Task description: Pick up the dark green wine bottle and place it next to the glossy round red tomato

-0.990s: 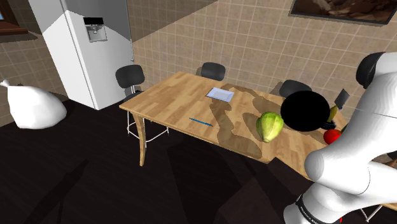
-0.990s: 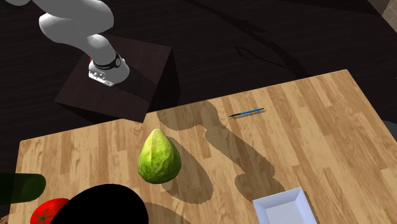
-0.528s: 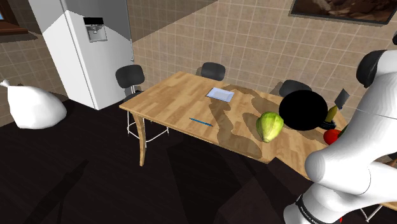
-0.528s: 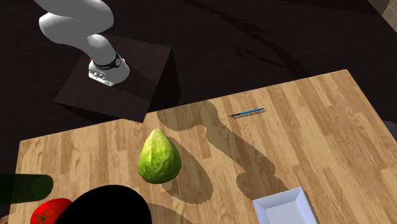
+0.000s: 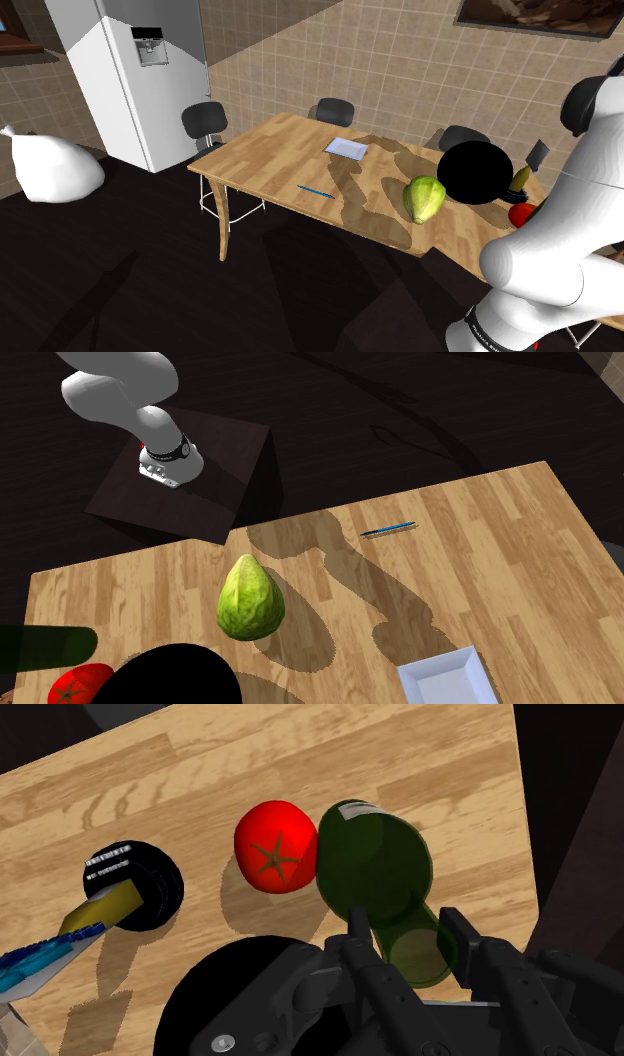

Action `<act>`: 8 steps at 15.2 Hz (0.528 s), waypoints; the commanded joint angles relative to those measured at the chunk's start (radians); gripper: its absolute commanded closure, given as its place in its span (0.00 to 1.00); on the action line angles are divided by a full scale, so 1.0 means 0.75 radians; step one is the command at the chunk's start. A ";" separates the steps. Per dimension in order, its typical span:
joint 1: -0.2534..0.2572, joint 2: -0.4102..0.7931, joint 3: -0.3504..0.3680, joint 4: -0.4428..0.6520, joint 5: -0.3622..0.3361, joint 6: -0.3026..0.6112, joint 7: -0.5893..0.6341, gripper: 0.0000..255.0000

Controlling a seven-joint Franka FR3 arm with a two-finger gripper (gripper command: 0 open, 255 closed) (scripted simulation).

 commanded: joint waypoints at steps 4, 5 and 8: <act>0.017 -0.009 0.003 -0.100 -0.004 0.094 -0.003 1.00; 0.020 -0.009 0.004 -0.118 -0.003 0.111 -0.005 1.00; 0.024 -0.006 0.006 -0.169 0.002 0.164 -0.010 1.00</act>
